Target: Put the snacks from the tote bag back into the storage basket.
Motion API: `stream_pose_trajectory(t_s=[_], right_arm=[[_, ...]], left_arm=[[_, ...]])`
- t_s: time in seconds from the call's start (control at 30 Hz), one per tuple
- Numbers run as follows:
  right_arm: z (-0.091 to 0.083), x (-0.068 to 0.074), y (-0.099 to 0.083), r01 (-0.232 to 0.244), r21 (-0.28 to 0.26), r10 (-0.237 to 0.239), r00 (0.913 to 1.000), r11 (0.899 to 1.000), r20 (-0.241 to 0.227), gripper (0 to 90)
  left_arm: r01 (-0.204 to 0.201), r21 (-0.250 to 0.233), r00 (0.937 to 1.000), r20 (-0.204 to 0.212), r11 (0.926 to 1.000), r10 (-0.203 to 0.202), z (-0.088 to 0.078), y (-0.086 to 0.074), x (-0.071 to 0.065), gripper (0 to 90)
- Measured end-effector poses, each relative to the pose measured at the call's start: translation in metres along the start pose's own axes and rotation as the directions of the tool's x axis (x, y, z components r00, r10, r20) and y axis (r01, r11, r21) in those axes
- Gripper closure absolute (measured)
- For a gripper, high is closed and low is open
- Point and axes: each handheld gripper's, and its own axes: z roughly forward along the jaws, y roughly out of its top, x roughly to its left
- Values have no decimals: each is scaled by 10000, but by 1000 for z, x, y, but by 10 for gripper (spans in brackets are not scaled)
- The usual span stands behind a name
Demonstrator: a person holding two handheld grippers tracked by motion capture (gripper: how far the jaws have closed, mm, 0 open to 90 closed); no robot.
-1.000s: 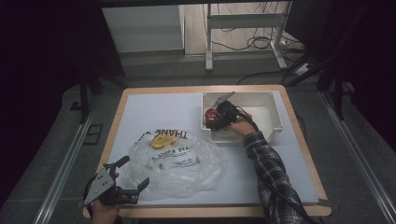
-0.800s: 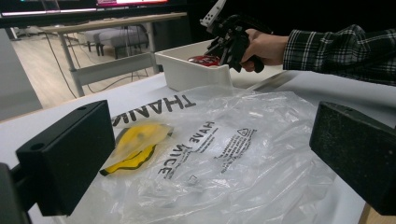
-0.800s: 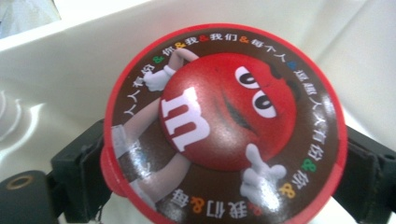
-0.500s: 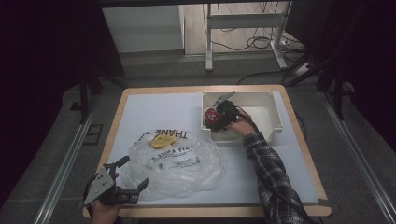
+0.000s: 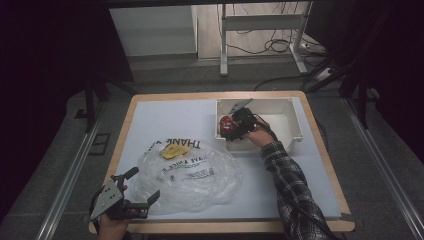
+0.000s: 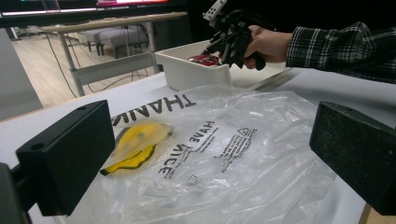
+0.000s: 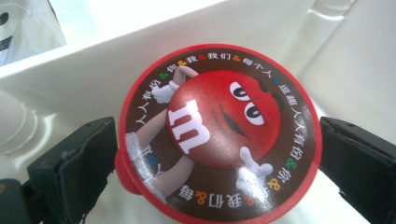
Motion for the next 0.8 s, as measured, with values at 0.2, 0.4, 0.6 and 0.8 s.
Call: stream_pose_trajectory(t_s=[0.2, 0.4, 0.6, 0.8], right_arm=[[-5, 1, 1, 10, -197, -9, 10000, 9998, 53, 7], [-9, 3, 1, 84, -303, -81, 9999, 9995, 96, 7], [-13, 4, 1, 127, -409, -121, 9998, 9991, 167, 7], [-17, 6, 3, 224, -556, -212, 9995, 9982, 230, 7]], left_arm=[[-13, 13, 10000, 0, 10000, 13, 0, 0, 0, 2], [-26, 29, 10000, -10, 10000, 26, 0, 0, 0, 2], [-8, 13, 10000, -36, 10000, 8, 0, 0, 0, 2], [-19, 26, 10000, -35, 10000, 19, 0, 0, 0, 2]])
